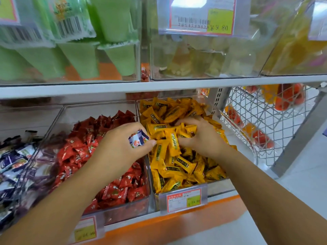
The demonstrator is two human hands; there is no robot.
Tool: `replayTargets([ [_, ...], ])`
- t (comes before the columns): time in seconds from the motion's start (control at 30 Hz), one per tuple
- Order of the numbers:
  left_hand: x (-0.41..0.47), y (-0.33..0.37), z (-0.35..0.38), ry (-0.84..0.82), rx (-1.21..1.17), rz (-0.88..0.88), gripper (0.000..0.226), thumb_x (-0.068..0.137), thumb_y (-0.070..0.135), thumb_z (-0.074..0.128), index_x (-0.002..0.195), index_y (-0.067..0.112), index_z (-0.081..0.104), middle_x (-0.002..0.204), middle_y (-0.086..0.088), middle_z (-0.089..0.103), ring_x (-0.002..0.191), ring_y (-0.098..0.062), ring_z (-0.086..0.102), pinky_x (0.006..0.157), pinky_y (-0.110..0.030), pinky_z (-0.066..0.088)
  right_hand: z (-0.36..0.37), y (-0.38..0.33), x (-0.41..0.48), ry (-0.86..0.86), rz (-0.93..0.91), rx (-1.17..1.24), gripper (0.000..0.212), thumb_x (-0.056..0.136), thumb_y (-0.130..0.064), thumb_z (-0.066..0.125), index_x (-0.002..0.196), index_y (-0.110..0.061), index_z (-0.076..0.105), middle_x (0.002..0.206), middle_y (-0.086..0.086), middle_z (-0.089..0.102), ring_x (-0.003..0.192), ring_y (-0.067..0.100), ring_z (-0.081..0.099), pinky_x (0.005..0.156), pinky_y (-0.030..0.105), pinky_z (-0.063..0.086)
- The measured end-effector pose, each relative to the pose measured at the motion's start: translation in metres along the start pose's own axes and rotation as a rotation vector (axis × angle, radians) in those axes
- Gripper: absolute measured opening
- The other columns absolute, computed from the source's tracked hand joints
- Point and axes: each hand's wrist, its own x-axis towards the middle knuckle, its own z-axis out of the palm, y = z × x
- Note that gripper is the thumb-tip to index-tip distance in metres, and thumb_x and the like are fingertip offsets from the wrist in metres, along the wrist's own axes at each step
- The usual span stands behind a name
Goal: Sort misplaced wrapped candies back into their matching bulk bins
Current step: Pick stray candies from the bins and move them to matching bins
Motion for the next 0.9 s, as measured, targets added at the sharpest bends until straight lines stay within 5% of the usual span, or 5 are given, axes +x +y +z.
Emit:
replayTargets([
  [0.1, 0.0, 0.0, 0.0, -0.002, -0.014, -0.016, 0.019, 0.079, 0.046, 0.065, 0.078, 0.026, 0.063, 0.083, 0.006, 0.065, 0.076, -0.012, 0.061, 0.071, -0.041, 0.05, -0.007, 0.0, 0.006, 0.088, 0.032, 0.105, 0.033, 0.077, -0.035, 0.078, 0.107, -0.034, 0.064, 0.113, -0.003, 0.065, 0.105, 0.021, 0.061, 0.081, 0.017, 0.048],
  [0.3, 0.005, 0.0, 0.003, -0.01, -0.014, -0.022, 0.022, 0.079, 0.047, 0.064, 0.078, 0.025, 0.063, 0.083, 0.004, 0.065, 0.075, -0.013, 0.061, 0.071, -0.042, 0.051, -0.021, -0.007, 0.009, 0.167, 0.134, 0.147, 0.022, 0.081, -0.038, 0.073, 0.101, -0.034, 0.065, 0.111, 0.015, 0.067, 0.091, 0.032, 0.064, 0.079, 0.04, 0.054],
  [0.47, 0.007, -0.004, 0.003, -0.005, -0.052, -0.019, 0.013, 0.081, 0.043, 0.066, 0.076, 0.031, 0.062, 0.086, 0.008, 0.067, 0.077, -0.01, 0.062, 0.072, -0.04, 0.053, -0.05, -0.025, -0.007, -0.199, 0.066, -0.173, 0.078, 0.078, -0.049, 0.072, 0.145, -0.044, 0.032, 0.149, -0.01, 0.034, 0.134, 0.013, 0.037, 0.101, 0.024, 0.033],
  [0.7, 0.006, -0.008, 0.001, -0.028, -0.081, 0.017, 0.012, 0.081, 0.039, 0.069, 0.076, 0.033, 0.061, 0.085, 0.008, 0.069, 0.077, -0.012, 0.063, 0.07, -0.039, 0.052, -0.035, -0.067, -0.036, -0.469, -0.283, -0.351, 0.044, 0.074, -0.048, 0.075, 0.115, -0.049, 0.057, 0.139, -0.018, 0.031, 0.128, 0.012, 0.027, 0.109, 0.036, 0.03],
  [0.9, 0.001, -0.006, -0.003, -0.065, -0.1, 0.039, 0.014, 0.08, 0.036, 0.07, 0.072, 0.039, 0.059, 0.087, 0.009, 0.068, 0.081, -0.011, 0.063, 0.07, -0.03, 0.047, 0.002, -0.067, -0.029, -0.682, -0.152, -0.427, 0.071, 0.068, -0.054, 0.078, 0.128, -0.053, 0.041, 0.151, -0.025, -0.015, 0.141, 0.036, 0.011, 0.112, 0.057, 0.022],
])
